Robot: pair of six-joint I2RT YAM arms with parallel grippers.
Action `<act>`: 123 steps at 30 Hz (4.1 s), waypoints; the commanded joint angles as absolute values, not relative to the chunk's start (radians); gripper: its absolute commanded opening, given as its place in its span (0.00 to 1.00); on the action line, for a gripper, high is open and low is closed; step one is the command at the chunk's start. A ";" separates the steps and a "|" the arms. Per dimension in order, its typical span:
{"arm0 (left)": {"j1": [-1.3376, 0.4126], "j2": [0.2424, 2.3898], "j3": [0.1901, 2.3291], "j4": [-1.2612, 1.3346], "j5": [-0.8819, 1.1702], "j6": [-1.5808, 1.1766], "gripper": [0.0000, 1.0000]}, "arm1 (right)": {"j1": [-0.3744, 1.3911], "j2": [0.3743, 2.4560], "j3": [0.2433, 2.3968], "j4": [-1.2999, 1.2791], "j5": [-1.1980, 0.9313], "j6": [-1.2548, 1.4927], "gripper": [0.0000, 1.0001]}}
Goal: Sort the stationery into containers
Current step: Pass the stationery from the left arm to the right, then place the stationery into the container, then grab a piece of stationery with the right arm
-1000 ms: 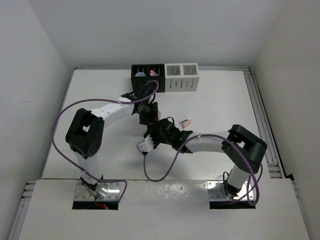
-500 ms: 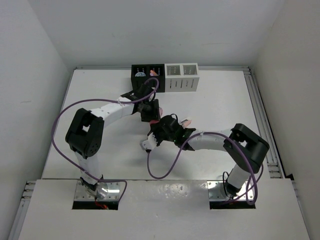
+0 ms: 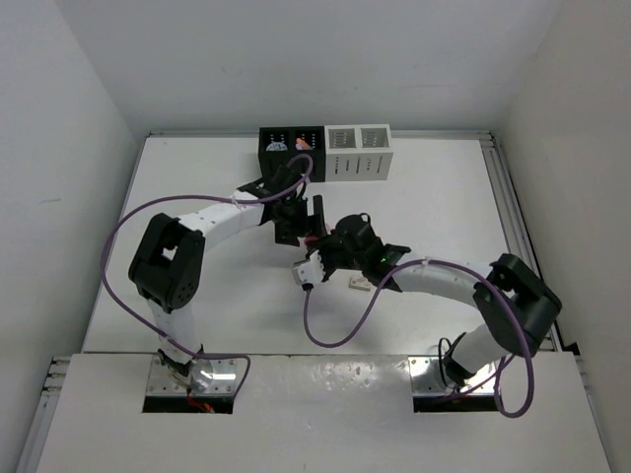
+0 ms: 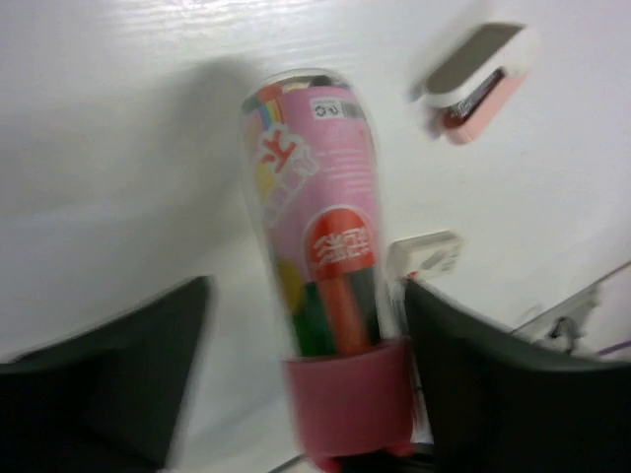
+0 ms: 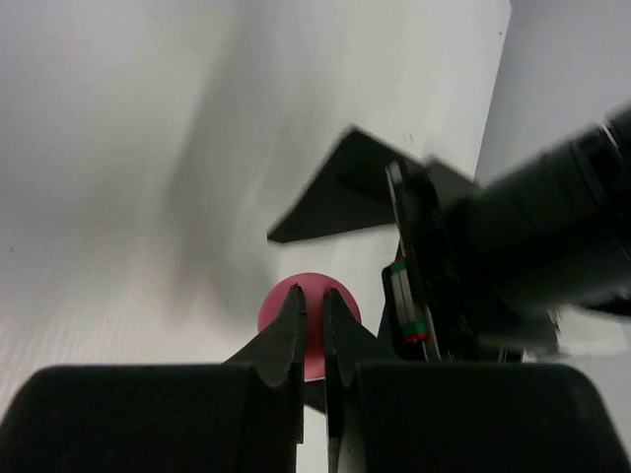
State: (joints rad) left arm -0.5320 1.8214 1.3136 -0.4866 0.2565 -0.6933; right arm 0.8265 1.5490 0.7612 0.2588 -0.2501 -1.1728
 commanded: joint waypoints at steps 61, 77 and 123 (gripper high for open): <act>-0.054 1.657 1.137 -0.430 0.293 -0.371 1.00 | 0.241 2.158 1.871 0.216 -0.291 0.118 0.09; -0.058 1.641 1.183 -0.439 0.379 -0.276 0.99 | 0.236 1.835 1.691 -0.096 -0.417 0.069 0.51; -0.040 1.600 1.135 -0.403 0.400 -0.305 0.94 | 0.506 1.454 0.812 -0.377 -0.410 -0.348 0.79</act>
State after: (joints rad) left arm -0.0460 1.6085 1.0927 -0.4129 0.3592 -0.3012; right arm 0.4866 1.4532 0.8474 -0.3531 -0.3752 -0.2741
